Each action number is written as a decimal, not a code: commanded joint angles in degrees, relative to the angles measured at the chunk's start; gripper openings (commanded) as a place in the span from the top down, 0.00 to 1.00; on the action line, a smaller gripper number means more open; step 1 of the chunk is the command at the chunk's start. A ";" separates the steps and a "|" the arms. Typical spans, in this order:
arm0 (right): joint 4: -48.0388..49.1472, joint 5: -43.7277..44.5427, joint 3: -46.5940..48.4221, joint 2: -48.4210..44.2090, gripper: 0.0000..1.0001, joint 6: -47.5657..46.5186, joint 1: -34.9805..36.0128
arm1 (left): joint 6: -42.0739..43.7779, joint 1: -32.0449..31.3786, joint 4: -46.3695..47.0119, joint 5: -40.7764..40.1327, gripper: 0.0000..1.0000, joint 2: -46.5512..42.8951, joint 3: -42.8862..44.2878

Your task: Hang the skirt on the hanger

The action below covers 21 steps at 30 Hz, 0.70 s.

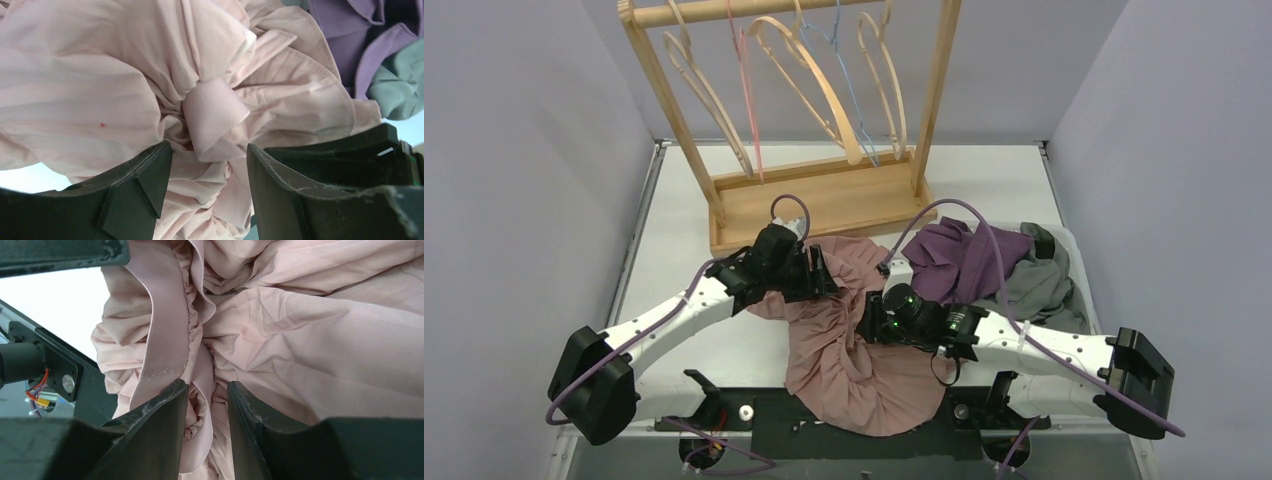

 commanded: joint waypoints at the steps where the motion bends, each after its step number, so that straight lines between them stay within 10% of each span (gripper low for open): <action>1: 4.65 -0.95 -0.34 -0.18 0.63 0.50 0.44 | -1.50 -0.07 4.64 -3.39 0.44 2.26 2.75; 21: -0.13 -14.82 1.72 9.47 0.50 -0.23 3.83 | 3.33 2.26 1.24 -4.35 1.00 -0.65 0.73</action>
